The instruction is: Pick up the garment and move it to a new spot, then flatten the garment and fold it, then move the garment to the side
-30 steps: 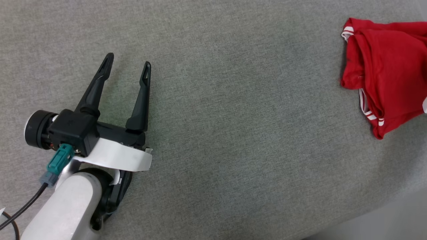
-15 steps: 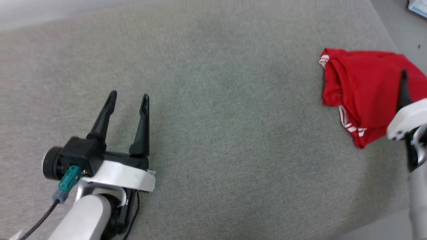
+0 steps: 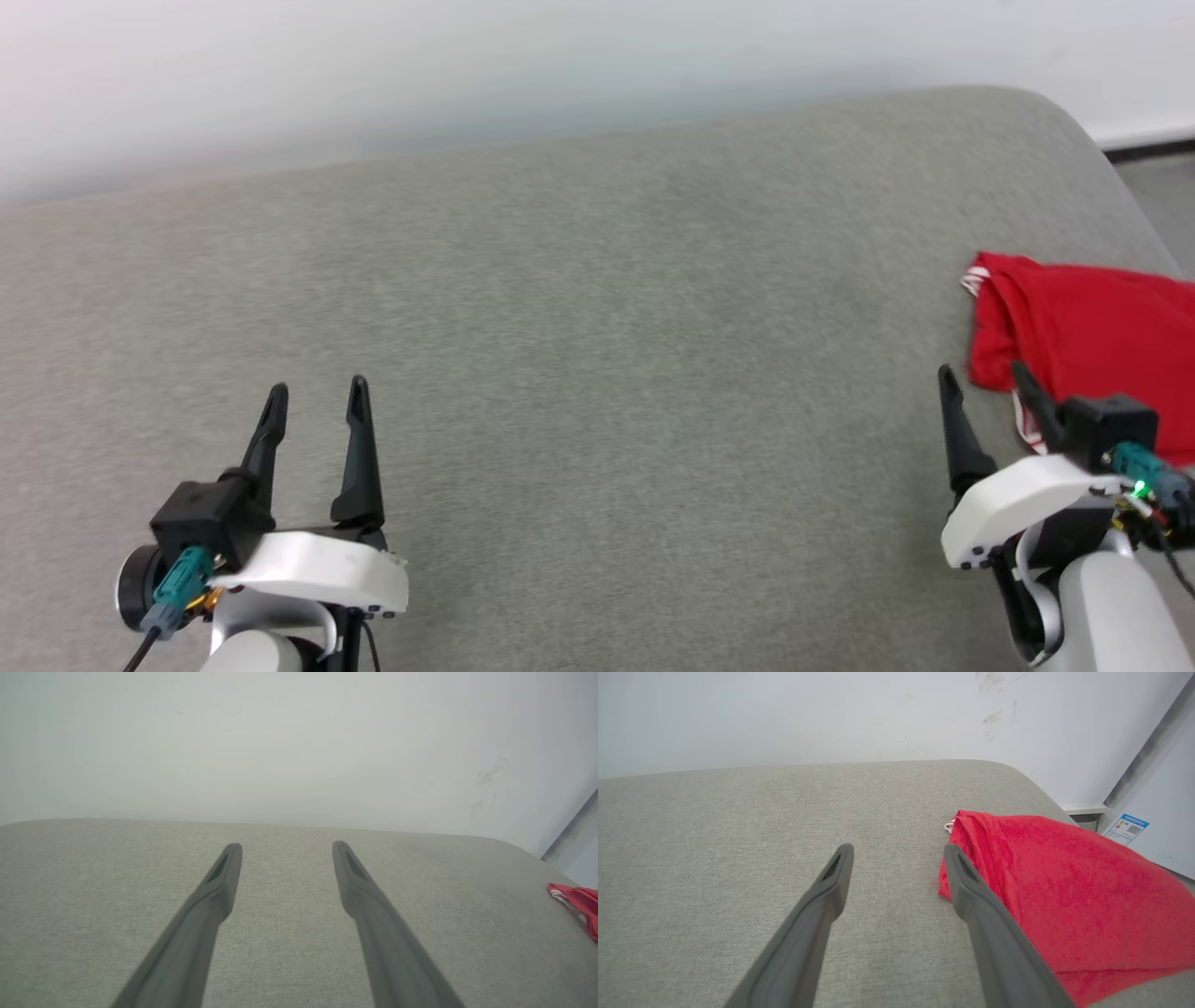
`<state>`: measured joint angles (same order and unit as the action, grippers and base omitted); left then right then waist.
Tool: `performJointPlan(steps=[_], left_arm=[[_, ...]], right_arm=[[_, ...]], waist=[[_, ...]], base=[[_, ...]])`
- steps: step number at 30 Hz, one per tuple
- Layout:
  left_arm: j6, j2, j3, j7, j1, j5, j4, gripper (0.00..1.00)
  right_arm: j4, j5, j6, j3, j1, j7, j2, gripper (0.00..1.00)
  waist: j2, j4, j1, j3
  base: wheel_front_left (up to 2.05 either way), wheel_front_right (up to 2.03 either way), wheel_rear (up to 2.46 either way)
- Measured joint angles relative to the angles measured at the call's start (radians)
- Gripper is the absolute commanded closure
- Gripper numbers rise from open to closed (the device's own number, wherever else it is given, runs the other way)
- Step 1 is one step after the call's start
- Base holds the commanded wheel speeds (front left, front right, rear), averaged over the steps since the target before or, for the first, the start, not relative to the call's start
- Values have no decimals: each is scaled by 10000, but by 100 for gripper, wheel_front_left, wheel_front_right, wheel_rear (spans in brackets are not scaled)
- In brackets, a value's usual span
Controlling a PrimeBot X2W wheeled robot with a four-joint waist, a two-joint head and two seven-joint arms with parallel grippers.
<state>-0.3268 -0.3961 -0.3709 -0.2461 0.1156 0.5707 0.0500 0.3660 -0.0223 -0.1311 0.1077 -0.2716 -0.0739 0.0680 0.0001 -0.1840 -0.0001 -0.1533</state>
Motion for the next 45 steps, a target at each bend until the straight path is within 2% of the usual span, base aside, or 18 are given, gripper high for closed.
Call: performJointPlan(steps=[4, 9, 14, 29, 45], left_arm=[[-23, -52, 249, -46, -263, 92, -221, 0], [-136, -387, 560, -79, -701, 136, -516, 0], [-56, -476, 410, -81, -1131, 132, -594, 0], [10, -328, -23, -81, -1443, 35, -686, 0], [10, -288, 46, -111, -1473, 31, -627, 0]], right_arm=[[-771, -502, 0, -368, 547, 224, -92, 0], [-1762, -784, 0, -708, 1102, 408, -130, 0], [-2909, -917, 0, -915, 1856, 750, -142, 0], [-4895, -746, 0, -892, 3013, 1202, -151, 0], [-5193, -765, 2, -909, 3075, 1281, -151, 0]], waist=[[0, 544, 0, 316], [0, 1044, 0, 731], [0, 1352, -1, 1235], [0, 1243, 0, 1815], [0, 1259, 1, 1753]], base=[[0, 0, 0], [0, 0, 0], [0, 0, 0], [0, 0, 0], [0, 0, 0]])
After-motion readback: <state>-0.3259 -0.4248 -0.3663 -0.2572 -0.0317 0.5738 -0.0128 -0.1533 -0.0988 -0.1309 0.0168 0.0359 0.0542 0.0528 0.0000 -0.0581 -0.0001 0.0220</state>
